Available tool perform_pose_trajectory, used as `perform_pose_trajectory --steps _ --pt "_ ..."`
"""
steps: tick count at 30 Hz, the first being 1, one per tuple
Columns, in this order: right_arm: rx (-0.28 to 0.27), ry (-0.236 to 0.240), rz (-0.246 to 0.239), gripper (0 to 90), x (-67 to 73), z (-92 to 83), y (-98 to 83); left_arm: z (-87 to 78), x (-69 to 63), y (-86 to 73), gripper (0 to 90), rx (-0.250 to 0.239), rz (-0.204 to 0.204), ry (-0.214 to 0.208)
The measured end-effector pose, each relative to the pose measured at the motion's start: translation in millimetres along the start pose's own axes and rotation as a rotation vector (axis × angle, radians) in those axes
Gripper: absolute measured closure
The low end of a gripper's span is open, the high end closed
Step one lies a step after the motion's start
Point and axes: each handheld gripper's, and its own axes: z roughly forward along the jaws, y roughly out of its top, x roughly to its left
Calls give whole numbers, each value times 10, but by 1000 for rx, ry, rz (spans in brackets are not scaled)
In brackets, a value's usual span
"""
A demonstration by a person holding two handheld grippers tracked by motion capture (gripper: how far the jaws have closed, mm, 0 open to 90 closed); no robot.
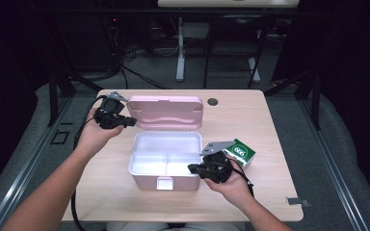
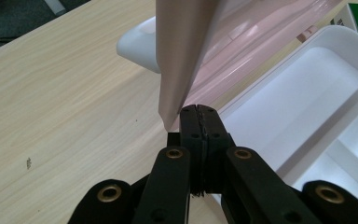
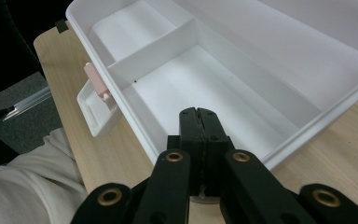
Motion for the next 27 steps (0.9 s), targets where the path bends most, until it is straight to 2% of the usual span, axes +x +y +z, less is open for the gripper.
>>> perform_pose_trajectory --steps 10,19,23,27 --pt "0 -1 -1 900 3 25 -2 123 82 -5 900 29 -7 11" --pt "14 -9 -4 900 8 66 10 219 102 1 900 53 -8 23" --pt "24 -22 -3 900 5 89 11 214 111 -44 899 61 -11 21" --pt "38 -38 -23 900 19 92 24 161 145 -99 895 66 -15 24"
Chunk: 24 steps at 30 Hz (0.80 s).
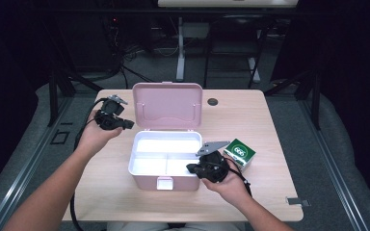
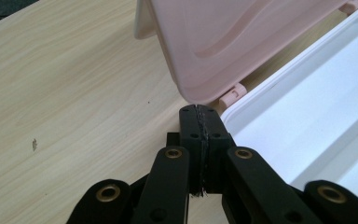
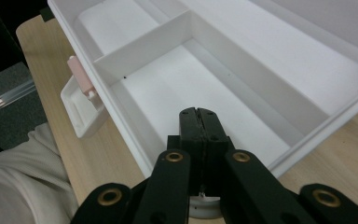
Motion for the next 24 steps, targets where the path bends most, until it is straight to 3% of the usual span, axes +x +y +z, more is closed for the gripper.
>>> perform_pose_trajectory --steps 8,15,24 --pt "4 -30 -22 900 31 5 1 -92 50 -167 878 30 4 -1" --pt "6 -29 -24 900 26 4 0 -70 112 -325 860 57 -4 -6" --pt "-5 -20 -5 900 11 1 -8 -91 155 -383 790 60 -15 5"
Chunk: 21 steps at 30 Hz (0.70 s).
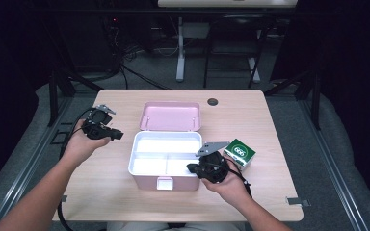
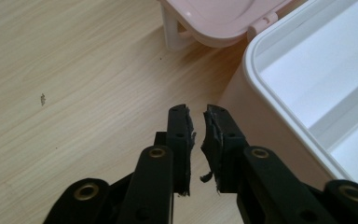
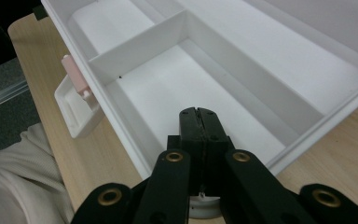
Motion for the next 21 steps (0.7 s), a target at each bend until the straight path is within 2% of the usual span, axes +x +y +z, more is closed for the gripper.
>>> perform_pose_trajectory --steps 3,7,14,19,21 --pt "-6 3 7 900 -5 -1 -3 -18 -3 -1 722 4 5 -3" --pt "-6 6 9 900 -8 -2 -3 -48 -46 3 682 5 33 -21" --pt "-12 8 19 894 -8 -2 -3 -69 -159 26 588 -8 82 -27" --pt "-16 4 20 874 0 -6 0 -82 -222 61 529 -19 90 -51" --pt "-21 11 21 866 -1 -15 4 -78 -248 76 517 -10 118 -59"
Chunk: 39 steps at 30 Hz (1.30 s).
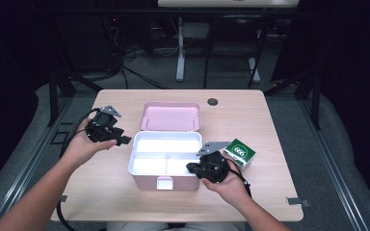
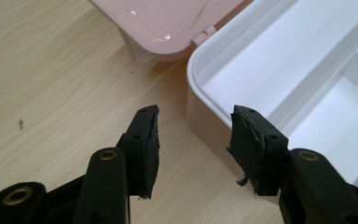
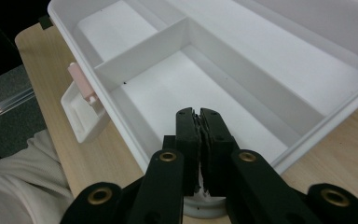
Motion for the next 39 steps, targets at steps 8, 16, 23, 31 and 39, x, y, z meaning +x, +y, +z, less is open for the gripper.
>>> perform_pose_trajectory --steps 8,16,23,31,39 --pt "-23 4 -7 853 14 -83 33 2 -72 85 639 67 75 -36" --pt "-41 -1 3 841 -23 -149 35 29 -209 194 699 105 195 -37" --pt "-59 -7 16 821 -71 -214 30 69 -304 271 724 145 273 -52" --pt "-85 -19 37 806 -129 -291 27 136 -420 350 724 179 334 -75" --pt "-107 -31 52 791 -181 -351 4 206 -550 396 724 187 396 -92"
